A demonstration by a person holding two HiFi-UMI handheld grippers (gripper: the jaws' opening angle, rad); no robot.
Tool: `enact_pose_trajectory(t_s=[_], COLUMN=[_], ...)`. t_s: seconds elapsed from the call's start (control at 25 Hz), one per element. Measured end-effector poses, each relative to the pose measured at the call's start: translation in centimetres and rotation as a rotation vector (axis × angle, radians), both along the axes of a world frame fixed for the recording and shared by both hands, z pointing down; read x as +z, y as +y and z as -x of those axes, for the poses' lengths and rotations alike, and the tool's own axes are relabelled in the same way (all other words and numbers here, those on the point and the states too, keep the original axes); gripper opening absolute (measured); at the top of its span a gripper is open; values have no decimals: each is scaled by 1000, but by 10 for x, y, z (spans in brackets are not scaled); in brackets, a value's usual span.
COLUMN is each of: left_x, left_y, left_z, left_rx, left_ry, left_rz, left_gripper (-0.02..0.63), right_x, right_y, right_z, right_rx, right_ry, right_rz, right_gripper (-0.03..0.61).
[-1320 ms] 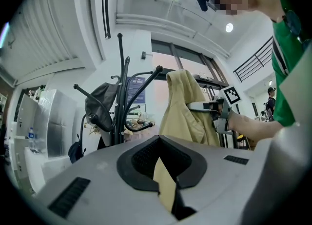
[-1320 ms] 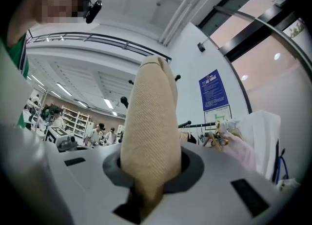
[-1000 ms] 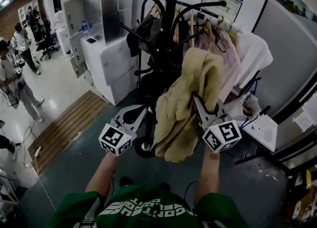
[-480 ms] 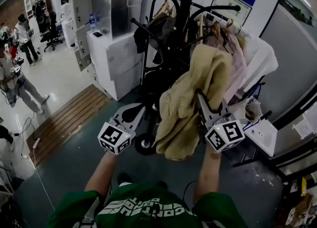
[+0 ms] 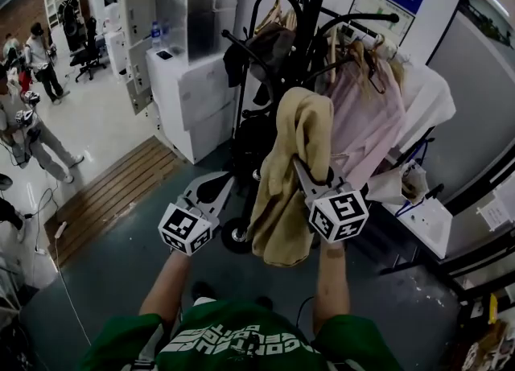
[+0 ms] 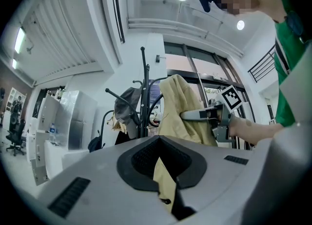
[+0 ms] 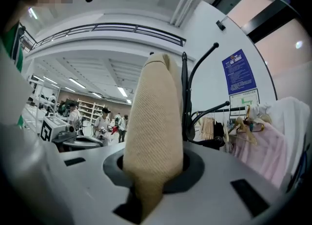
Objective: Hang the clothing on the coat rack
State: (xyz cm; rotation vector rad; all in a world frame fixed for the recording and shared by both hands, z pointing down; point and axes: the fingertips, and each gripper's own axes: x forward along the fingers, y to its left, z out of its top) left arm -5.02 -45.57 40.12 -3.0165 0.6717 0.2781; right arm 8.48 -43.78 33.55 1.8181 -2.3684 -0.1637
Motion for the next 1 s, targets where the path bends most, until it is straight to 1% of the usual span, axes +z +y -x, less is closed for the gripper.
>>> enact_pose_trajectory(t_s=[0.08, 0.24, 0.52, 0.64, 0.8, 1.0], left_x=[2, 6, 12, 13, 14, 15], left_y=[0, -2, 3, 7, 12, 24], left_z=[5, 14, 16, 14, 9, 0], left_rx=[-9, -25, -12, -5, 11, 34], left_ry=[-1, 1, -13, -23, -37, -46], left_rz=[4, 17, 29, 31, 34, 38], left_gripper=[5, 5, 5, 5, 5, 5], right_x=[8, 11, 19, 20, 19, 21], right_y=[-4, -6, 1, 7, 10, 23], right_z=[4, 10, 10, 8, 1, -3], right_rx=[-14, -38, -59, -52, -17, 10], right_ry=[-29, -64, -143, -146, -151, -178], right_rz=[14, 5, -54, -70, -83, -103], right_gripper=[84, 84, 84, 84, 86, 97])
